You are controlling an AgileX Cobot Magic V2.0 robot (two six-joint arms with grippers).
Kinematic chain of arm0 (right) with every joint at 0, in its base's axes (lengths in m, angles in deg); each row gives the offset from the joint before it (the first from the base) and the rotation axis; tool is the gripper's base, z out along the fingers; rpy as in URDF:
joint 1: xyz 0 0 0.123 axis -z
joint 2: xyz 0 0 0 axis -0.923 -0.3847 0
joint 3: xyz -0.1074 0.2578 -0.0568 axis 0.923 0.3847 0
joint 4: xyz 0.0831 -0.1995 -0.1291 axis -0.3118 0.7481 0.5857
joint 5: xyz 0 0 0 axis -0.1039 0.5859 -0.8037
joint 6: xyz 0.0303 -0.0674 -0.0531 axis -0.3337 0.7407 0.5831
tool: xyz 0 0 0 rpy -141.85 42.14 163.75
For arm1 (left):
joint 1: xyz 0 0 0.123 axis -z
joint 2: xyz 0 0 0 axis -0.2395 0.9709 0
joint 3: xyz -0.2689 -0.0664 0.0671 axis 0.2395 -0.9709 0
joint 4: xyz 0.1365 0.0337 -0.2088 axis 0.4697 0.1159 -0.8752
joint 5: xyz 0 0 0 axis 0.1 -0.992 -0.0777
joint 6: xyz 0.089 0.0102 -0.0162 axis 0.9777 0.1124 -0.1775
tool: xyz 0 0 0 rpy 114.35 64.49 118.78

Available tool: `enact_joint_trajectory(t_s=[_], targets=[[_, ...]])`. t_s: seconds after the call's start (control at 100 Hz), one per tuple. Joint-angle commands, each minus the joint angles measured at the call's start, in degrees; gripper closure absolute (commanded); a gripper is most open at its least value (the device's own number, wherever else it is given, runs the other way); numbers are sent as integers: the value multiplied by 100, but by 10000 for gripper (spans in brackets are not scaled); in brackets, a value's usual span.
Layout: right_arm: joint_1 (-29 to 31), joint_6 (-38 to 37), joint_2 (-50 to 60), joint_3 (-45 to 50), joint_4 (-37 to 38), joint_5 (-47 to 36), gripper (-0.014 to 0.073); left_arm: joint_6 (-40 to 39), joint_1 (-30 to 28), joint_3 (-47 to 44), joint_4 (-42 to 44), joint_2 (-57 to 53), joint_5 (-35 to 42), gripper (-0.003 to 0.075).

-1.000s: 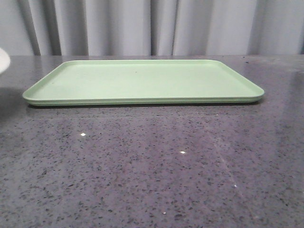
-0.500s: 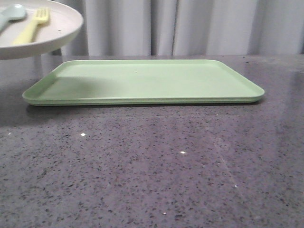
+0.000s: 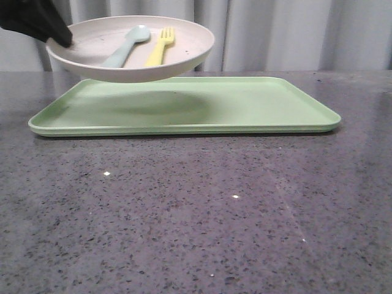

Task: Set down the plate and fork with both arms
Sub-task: 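Carry the plate with the left gripper over the green tray and lower it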

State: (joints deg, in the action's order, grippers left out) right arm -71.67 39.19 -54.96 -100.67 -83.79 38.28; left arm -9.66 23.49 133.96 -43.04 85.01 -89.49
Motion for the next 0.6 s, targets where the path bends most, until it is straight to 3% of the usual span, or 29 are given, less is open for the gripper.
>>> enact_joint_trajectory(t_s=[0.0, 0.24, 0.59], targets=[[3, 54, -41, -218, 26, -353, 144, -207, 181, 463, -279, 30, 341, 741], [3, 54, -41, -218, 26, -353, 144, -370, 486, 687, -320, 530, 542, 741], [3, 54, -41, -218, 21, -351, 144, -511, 484, 652, -333, 749, 937, 741]])
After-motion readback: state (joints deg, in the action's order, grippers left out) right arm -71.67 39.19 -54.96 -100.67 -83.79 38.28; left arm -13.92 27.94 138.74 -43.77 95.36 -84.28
